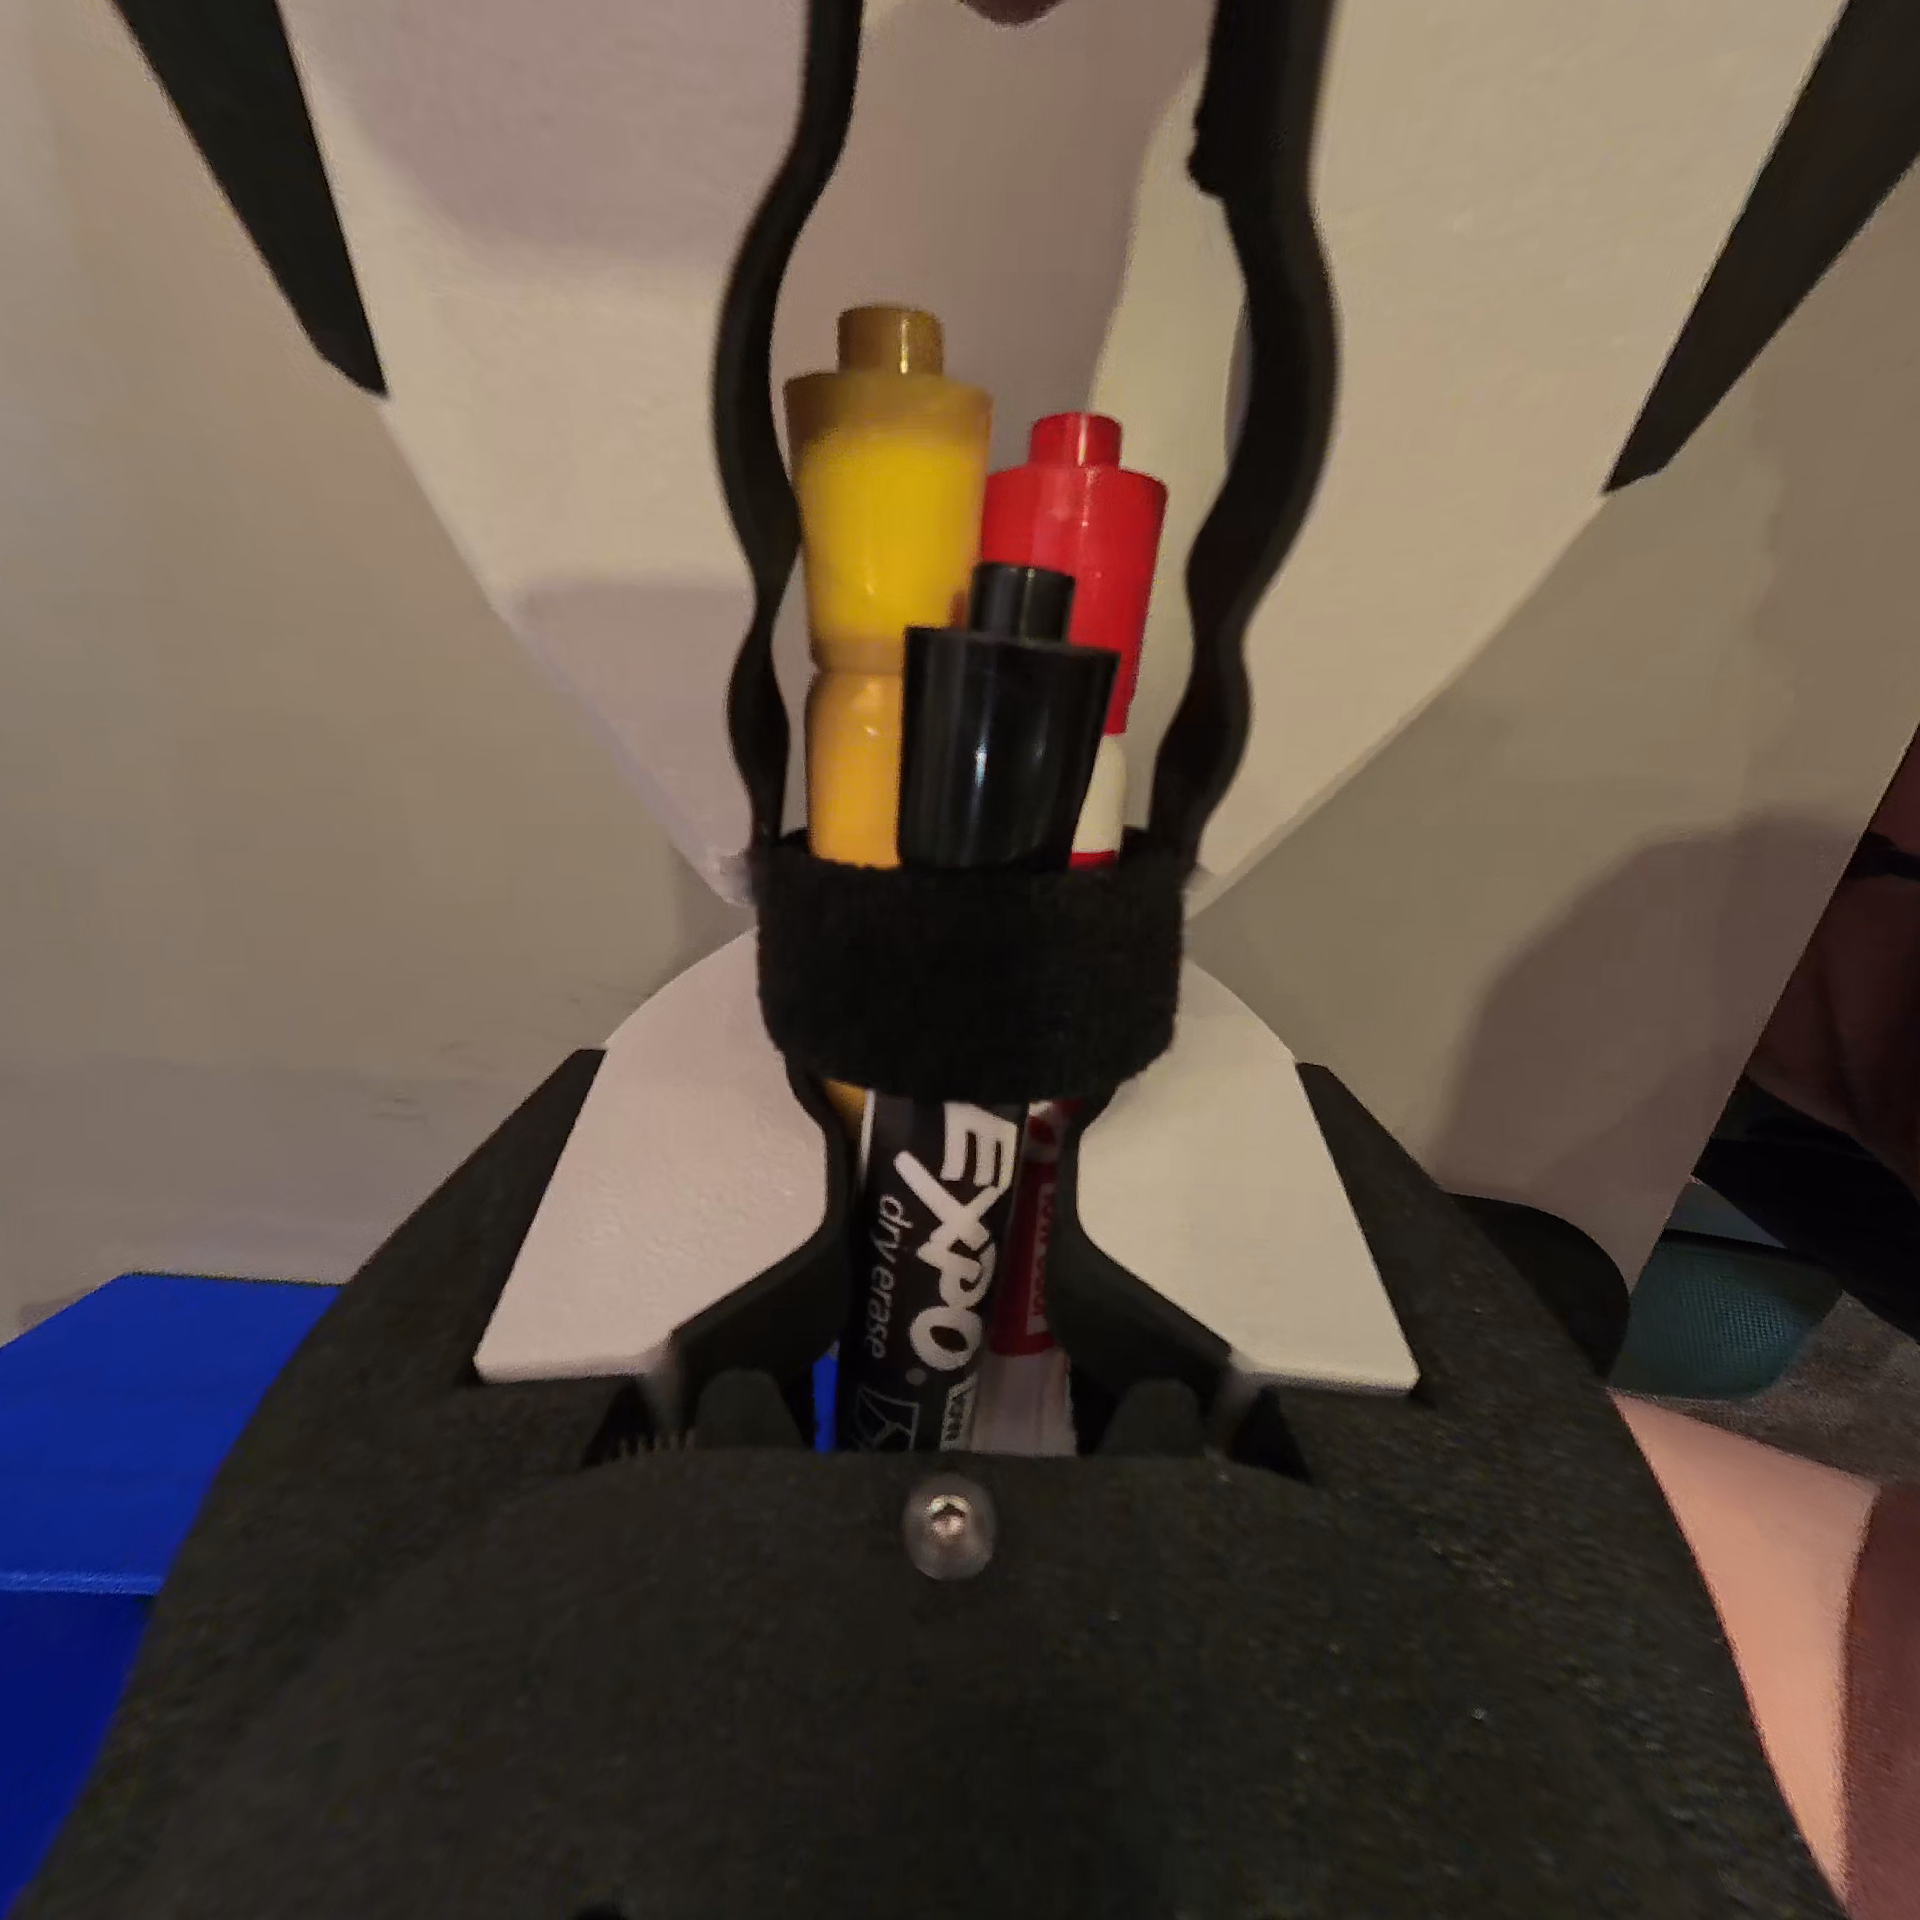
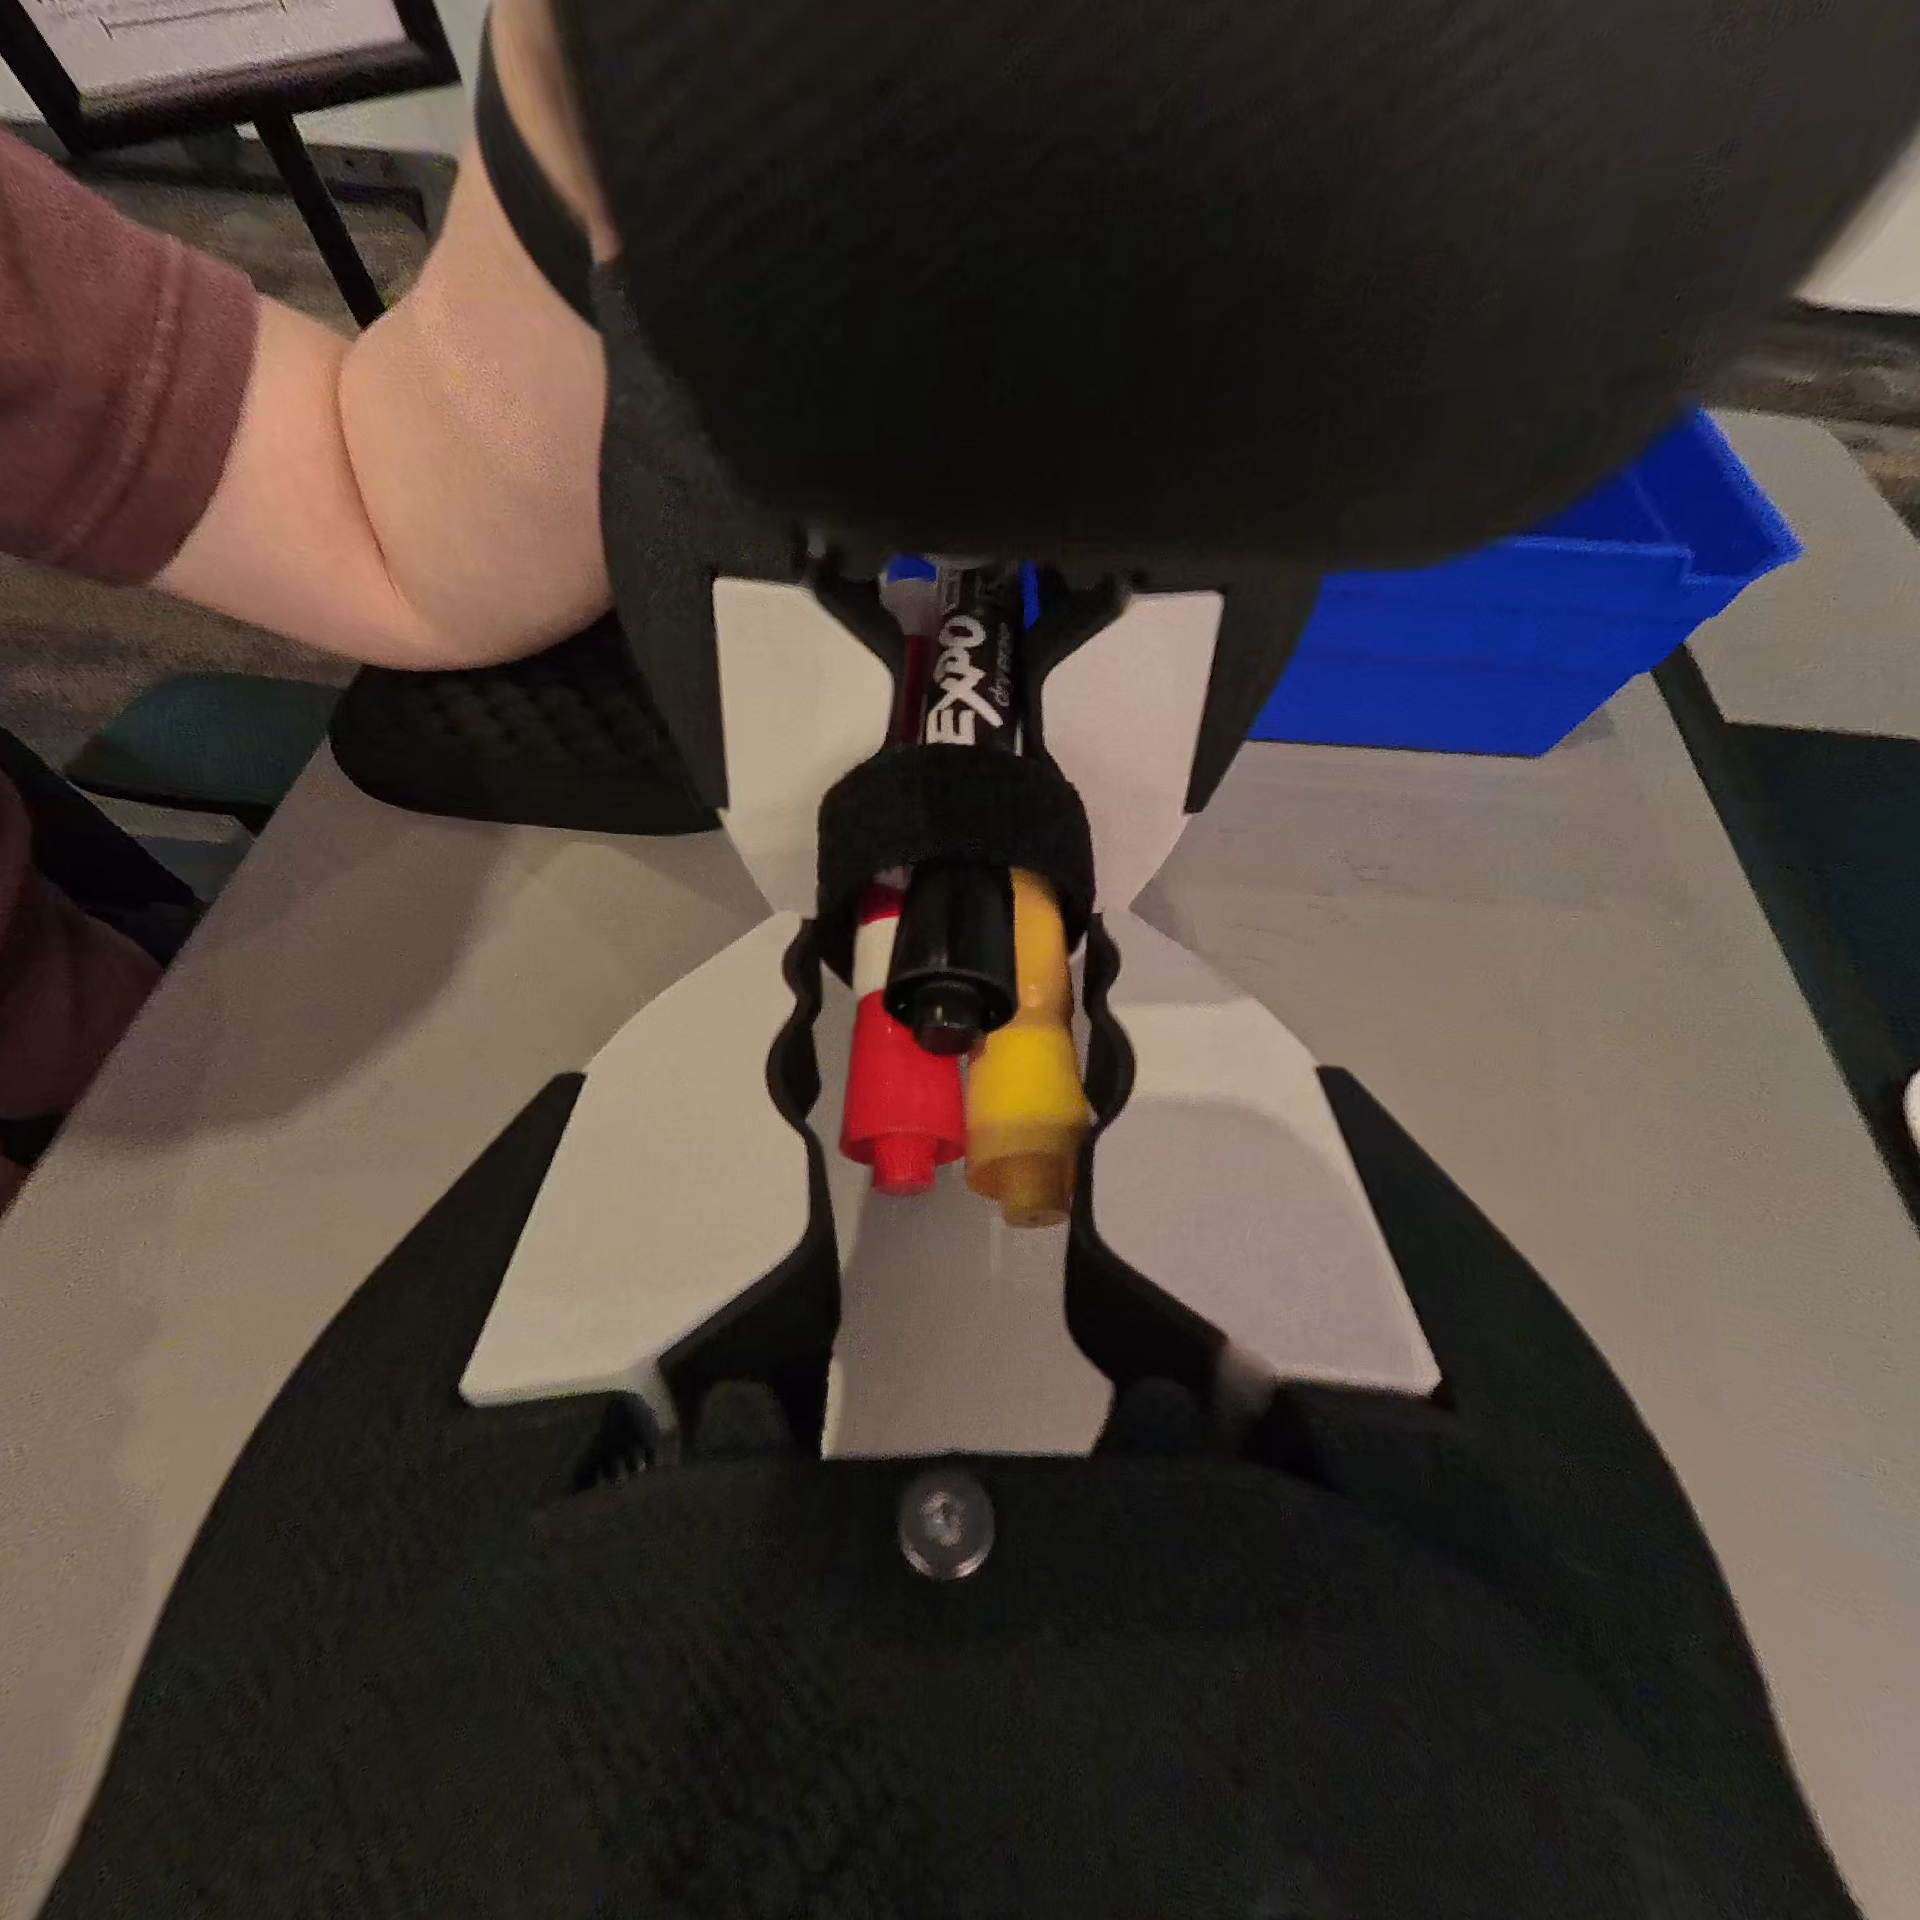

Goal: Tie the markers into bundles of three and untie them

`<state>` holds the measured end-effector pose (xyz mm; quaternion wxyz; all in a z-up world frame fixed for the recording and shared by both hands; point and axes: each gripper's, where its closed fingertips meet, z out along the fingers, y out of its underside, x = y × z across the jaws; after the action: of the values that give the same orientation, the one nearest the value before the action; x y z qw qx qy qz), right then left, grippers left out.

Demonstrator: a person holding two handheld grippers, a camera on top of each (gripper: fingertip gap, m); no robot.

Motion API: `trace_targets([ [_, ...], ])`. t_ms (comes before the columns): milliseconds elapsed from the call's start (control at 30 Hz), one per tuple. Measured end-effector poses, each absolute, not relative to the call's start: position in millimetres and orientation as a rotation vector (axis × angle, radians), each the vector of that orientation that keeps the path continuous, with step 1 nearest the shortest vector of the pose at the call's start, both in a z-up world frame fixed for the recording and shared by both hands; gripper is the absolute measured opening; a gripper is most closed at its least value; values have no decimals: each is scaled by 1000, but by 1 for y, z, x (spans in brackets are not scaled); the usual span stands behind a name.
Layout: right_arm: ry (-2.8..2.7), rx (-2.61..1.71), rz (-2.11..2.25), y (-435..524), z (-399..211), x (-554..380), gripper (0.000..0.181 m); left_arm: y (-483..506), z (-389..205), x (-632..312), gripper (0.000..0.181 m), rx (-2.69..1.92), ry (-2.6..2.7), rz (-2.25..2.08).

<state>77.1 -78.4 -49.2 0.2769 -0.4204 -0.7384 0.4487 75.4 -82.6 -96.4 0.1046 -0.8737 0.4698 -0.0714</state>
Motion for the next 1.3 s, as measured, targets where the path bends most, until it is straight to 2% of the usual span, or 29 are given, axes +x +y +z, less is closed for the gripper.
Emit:
trace_targets([
  [133, -2010, -1046, 1103, -79, -53, 76, 52, -84, -97, 74, 43, -2579, 1391, -206],
  [500, -2018, -938, 985, -79, -53, 76, 42, -87, -95, 78, 44, -2577, 1396, -248],
  [667, -2038, -933, 994, -82, -59, 76, 53, -88, -97, 79, 41, -2600, 1384, -288],
  [733, -2040, -912, 944, -81, -61, 74, 46, -90, -98, 79, 41, -2609, 1386, -306],
  [900, -2030, -849, 881, -81, -59, 73, 44, -93, -98, 80, 42, -2622, 1379, -335],
  [933, -2028, -845, 874, -81, -59, 73, 39, -93, -98, 80, 42, -2626, 1377, -338],
  [967, -2034, -830, 867, -81, -59, 74, 24, -92, -98, 79, 35, -2629, 1371, -333],
  [1300, -2040, -838, 930, -82, -60, 76, 23, -94, -99, 81, 31, -2603, 1421, -333],
])
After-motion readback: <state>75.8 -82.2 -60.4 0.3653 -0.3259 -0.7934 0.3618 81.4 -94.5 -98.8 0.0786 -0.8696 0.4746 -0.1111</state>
